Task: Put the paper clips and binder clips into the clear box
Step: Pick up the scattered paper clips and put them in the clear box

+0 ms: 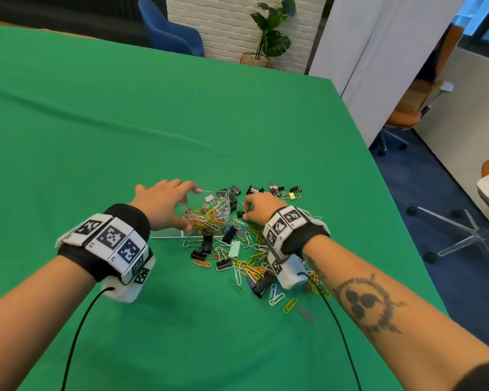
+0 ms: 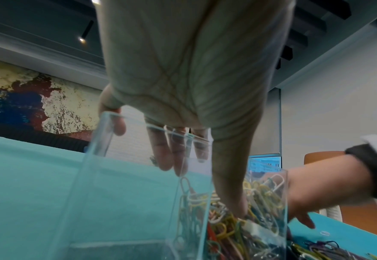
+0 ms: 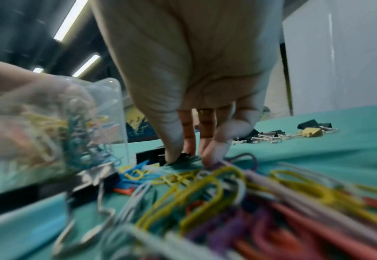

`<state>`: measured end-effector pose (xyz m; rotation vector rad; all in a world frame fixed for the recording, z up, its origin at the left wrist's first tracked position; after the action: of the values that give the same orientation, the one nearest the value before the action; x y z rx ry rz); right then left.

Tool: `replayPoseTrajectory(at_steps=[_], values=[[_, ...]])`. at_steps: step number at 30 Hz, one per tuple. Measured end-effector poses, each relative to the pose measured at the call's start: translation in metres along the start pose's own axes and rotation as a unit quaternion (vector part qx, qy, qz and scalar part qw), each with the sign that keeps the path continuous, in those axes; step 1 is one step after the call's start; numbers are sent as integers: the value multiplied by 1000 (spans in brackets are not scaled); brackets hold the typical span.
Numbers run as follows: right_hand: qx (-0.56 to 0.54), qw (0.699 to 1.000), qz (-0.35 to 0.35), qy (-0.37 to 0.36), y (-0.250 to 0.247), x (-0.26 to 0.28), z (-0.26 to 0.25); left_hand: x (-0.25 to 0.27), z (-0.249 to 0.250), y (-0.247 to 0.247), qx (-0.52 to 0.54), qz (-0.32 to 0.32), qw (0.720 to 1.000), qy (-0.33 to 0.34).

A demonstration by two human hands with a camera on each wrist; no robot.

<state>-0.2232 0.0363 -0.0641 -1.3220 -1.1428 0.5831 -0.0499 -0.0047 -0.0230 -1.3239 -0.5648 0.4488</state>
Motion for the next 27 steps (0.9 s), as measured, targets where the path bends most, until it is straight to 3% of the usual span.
replayPoseTrajectory(at_steps=[4, 6, 9, 11, 15, 18, 21, 25, 27], values=[[-60, 996, 43, 57, -11, -8, 8, -1, -2, 1, 3, 8, 1000, 1], [-50, 998, 47, 9, -9, -1, 3, -1, -3, 1, 5, 12, 1000, 4], [28, 988, -71, -133, 16, 21, -16, -1, -3, 2, 6, 11, 1000, 8], [107, 969, -152, -160, 31, 34, -14, -1, -2, 2, 4, 13, 1000, 9], [153, 959, -201, -128, 28, 47, 23, 0, -2, 1, 3, 14, 1000, 8], [52, 975, -194, -91, 9, 54, 59, 0, -2, 1, 0, 12, 1000, 7], [-23, 989, -136, -59, 0, 57, 86, 1, -2, 1, -3, 11, 1000, 4], [31, 988, -149, 4, 35, 70, 92, 1, 0, 0, -5, 7, 1000, 1], [80, 991, -109, 21, 46, 73, 85, 1, 1, 0, -8, 6, 1000, 0]])
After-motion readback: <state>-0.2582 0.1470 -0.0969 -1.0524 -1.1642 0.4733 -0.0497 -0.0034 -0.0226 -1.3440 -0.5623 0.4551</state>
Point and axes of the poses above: each hand's wrist, its own x-axis away from the middle knuckle, its own y-axis out of the palm, z = x × y, the point moved 7 cm from there along -x, towards the middle knuckle, and after that the axes turned 12 degrees about y, right-handed, at the moved point
